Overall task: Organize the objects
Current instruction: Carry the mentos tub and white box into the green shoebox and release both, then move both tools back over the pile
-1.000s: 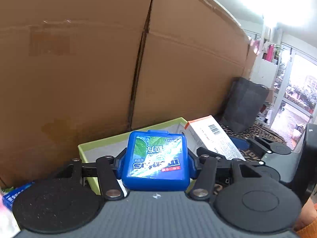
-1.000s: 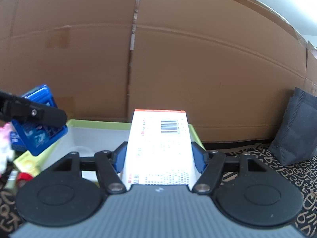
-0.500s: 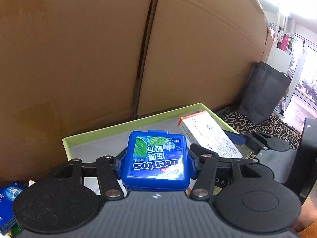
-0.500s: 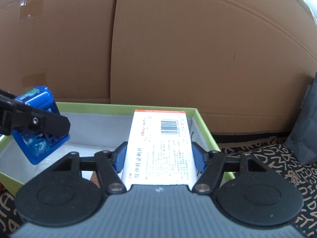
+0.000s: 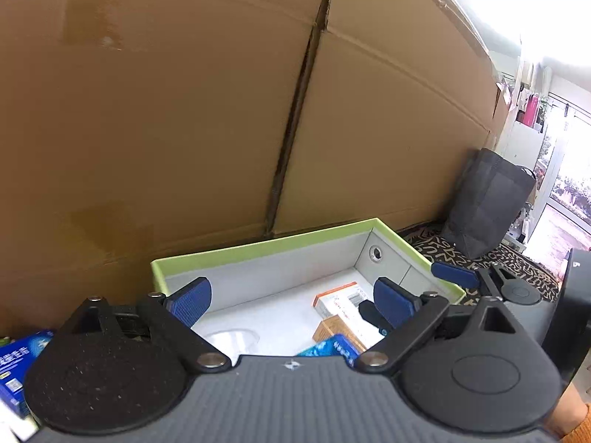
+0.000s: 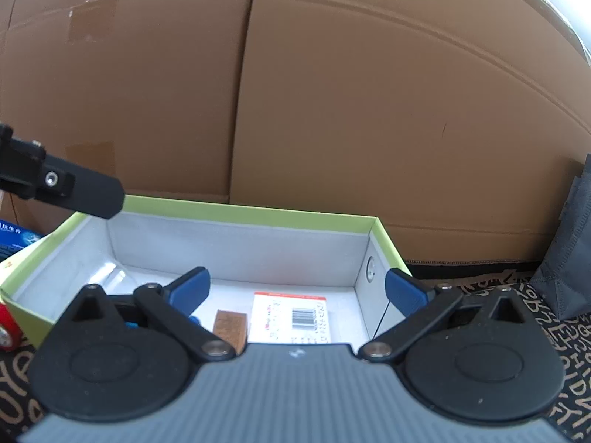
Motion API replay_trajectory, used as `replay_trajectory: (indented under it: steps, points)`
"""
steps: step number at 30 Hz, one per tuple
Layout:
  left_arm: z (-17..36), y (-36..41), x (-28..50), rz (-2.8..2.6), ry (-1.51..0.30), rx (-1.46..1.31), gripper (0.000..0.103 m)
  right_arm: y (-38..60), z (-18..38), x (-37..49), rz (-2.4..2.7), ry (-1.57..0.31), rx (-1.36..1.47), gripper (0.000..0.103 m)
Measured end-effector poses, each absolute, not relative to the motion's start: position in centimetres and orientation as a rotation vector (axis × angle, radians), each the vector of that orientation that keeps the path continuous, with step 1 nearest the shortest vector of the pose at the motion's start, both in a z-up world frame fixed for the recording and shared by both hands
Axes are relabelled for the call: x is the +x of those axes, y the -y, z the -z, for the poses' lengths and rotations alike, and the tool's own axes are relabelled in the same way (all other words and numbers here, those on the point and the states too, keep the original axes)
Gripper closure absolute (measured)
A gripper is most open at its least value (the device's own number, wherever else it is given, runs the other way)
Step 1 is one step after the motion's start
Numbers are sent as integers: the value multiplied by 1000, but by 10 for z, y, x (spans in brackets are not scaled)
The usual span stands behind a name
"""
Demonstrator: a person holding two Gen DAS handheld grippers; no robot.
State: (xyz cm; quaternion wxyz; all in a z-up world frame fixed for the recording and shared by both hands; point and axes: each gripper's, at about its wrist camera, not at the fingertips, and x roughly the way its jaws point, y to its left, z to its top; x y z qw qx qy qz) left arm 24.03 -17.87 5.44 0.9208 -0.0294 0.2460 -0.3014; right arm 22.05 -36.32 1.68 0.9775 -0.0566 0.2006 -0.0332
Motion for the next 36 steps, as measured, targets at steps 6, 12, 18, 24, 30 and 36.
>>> replay_trajectory:
  steps: [6, 12, 18, 24, 30, 36]
  points:
    - [-64, 156, 211, 597, -453, -44, 5, 345, -35, 198, 78, -370, -103, 0]
    - [-74, 122, 174, 566, -405, -58, 5, 324, -48, 166, 52, -342, -86, 0]
    - [-63, 79, 134, 524, -399, -60, 5, 290, -50, 123, -52, -338, -38, 0]
    - [-40, 35, 106, 445, -431, -37, 5, 240, -41, 96, -178, -383, -70, 0]
    - [-4, -24, 95, 287, -532, -81, 5, 187, -18, 90, -304, -478, -79, 0]
    - [18, -63, 100, 197, -600, -129, 5, 132, 0, 111, -369, -577, -96, 0]
